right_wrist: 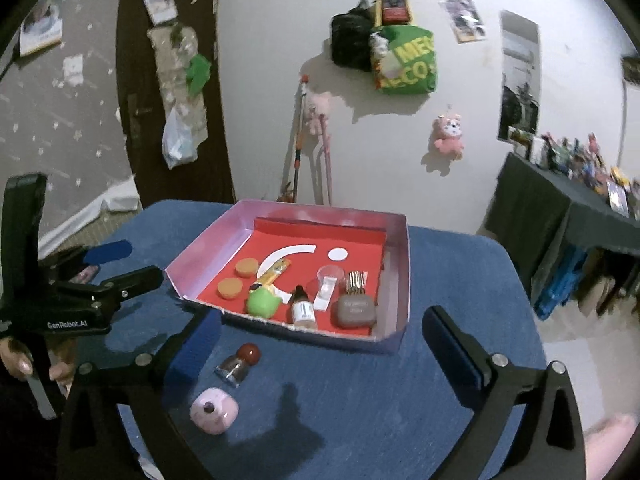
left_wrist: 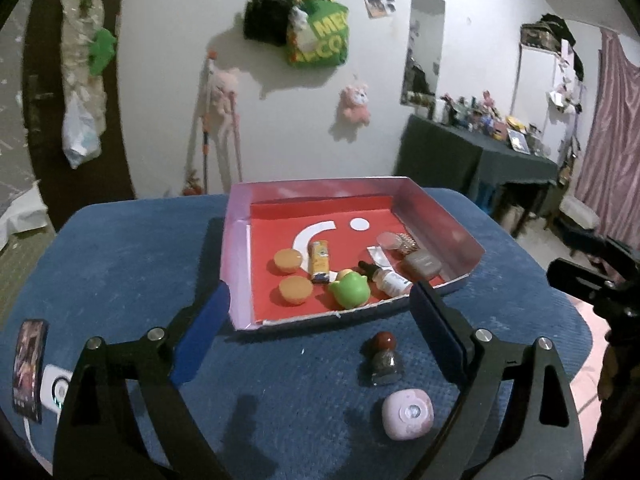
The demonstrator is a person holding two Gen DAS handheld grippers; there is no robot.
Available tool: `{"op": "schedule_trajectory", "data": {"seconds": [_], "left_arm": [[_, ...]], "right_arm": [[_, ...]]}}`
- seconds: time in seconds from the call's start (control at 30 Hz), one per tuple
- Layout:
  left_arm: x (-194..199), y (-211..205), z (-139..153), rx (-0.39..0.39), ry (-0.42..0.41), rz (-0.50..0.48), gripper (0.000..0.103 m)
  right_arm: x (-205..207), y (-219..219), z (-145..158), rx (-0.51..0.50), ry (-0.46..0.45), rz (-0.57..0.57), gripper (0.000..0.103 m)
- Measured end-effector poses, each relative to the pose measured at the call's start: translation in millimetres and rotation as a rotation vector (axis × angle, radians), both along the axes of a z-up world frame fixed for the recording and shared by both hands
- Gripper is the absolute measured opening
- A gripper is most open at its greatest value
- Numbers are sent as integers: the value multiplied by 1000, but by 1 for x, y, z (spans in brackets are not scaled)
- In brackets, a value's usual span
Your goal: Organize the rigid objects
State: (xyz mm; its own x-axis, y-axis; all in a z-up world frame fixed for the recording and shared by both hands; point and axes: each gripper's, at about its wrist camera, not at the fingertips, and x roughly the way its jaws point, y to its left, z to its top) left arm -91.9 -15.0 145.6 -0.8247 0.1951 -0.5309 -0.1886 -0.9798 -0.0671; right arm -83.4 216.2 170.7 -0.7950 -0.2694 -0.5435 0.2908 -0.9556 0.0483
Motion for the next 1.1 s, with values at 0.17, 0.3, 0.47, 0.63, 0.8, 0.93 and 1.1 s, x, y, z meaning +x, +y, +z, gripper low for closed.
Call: {"op": "schedule_trajectory", "data": {"seconds": [0.17, 0.3, 0.47, 0.63, 0.8, 0.93, 1.1], "left_arm": [[19, -1, -17, -2, 27, 39, 93], [27, 3, -37, -9, 19, 54, 94], [27, 6, -62, 7, -42, 49, 93], [27, 7, -76, 10, -75, 56, 94], [26, 7, -82, 13, -95, 58, 93], [24, 6, -86, 15, -111, 58, 93], [25, 7, -86, 16, -122, 52, 94]], "right_arm": [[20, 12, -22, -63, 8, -55, 103], [29, 17, -50, -75, 12, -105, 103], [29, 21, -90, -78, -24, -157, 103], [20, 27, -110, -107, -83, -163, 103], [21, 28, -113, -81, -73, -175, 103], [21, 29, -113, -82, -75, -175, 103], [18, 29, -116, -86, -92, -173, 103]]}}
